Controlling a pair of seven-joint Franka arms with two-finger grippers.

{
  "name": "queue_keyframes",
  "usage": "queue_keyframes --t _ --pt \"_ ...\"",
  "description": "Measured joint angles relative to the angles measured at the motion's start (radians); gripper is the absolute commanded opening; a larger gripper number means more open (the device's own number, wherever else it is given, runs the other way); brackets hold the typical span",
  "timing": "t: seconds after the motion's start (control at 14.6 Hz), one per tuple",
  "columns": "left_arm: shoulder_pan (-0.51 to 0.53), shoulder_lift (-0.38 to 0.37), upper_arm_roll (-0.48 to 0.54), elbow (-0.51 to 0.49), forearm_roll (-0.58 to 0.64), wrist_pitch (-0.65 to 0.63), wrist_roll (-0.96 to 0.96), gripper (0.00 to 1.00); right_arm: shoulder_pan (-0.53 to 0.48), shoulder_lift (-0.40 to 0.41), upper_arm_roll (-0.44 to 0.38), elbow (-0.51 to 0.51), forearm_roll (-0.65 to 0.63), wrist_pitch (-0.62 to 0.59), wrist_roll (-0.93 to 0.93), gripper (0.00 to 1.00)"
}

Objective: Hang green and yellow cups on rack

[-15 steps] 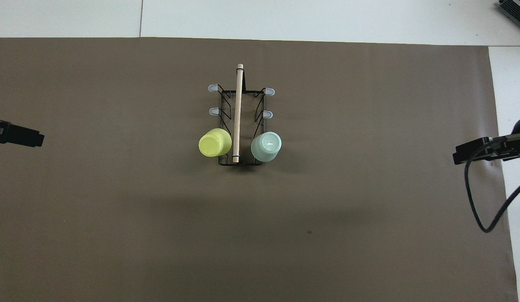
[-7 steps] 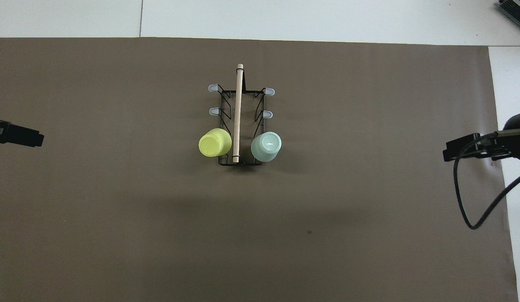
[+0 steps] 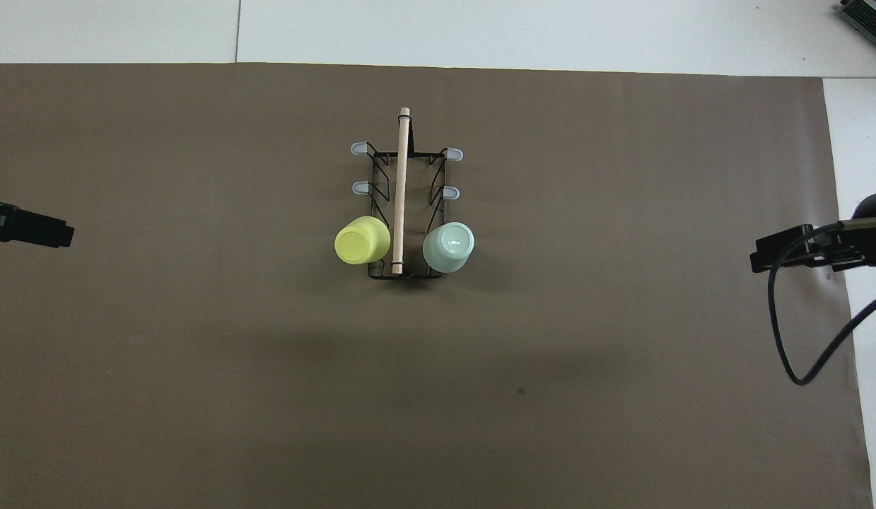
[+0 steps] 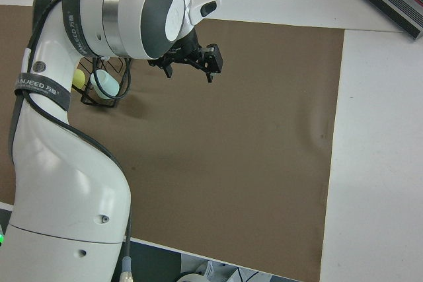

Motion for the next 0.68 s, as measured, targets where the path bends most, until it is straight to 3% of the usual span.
queue_keyframes --t 0.27,0.68 --pt "0.000 0.000 0.000 0.000 0.000 0.000 0.000 1.00 -0.036 0.000 0.051 0.000 -0.030 0.000 -0.004 1.00" --pt "0.000 0.000 0.000 0.000 0.000 0.000 0.000 1.00 -0.023 0.000 0.058 -0.004 -0.058 0.048 -0.004 1.00"
